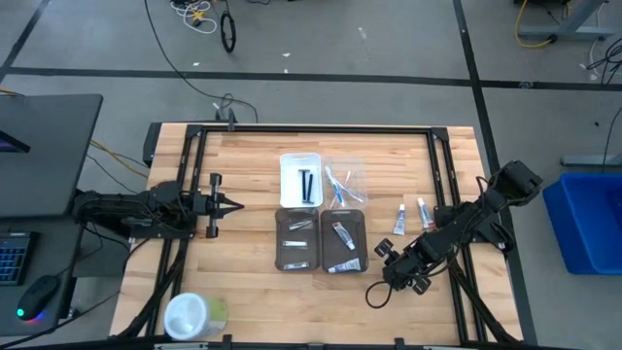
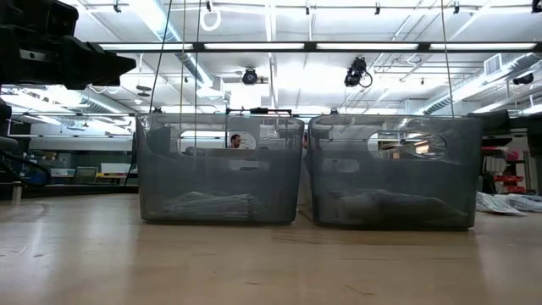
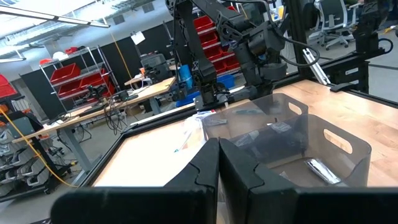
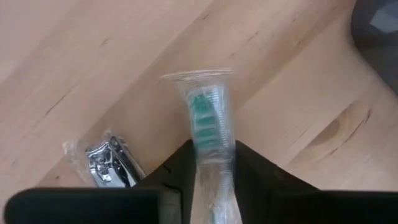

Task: Pick & Place Travel size toiletries
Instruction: Put the blue toothbrush into the transparent bin

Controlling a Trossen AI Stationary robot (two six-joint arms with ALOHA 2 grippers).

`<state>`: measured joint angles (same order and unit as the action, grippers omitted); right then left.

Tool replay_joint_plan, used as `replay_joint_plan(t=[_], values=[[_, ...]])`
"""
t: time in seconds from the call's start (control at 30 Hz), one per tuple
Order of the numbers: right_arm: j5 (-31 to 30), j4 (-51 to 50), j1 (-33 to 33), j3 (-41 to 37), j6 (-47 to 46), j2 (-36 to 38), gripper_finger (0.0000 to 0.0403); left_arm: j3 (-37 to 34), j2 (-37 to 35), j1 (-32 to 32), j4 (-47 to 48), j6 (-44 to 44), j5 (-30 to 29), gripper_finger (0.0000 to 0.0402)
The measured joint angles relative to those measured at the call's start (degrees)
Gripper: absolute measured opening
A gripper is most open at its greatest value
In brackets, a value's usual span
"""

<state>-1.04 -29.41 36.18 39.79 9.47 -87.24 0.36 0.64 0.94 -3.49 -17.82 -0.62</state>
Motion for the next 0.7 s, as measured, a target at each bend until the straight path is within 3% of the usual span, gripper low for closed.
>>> replay_joint_plan(t=[0.37, 0.7], values=[[-0.48, -5.65, -0.04, 5.07, 0.7, 0.17, 0.0103, 0.0, 0.01, -0.01, 0.0, 0.02, 0.0, 0.0016], [-0.26, -8.73, -0.04, 8.09, 1.81, 0.22, 0.0083, 0.0, 0.0, 0.01, 0.0, 0.0, 0.0, 0.0016]])
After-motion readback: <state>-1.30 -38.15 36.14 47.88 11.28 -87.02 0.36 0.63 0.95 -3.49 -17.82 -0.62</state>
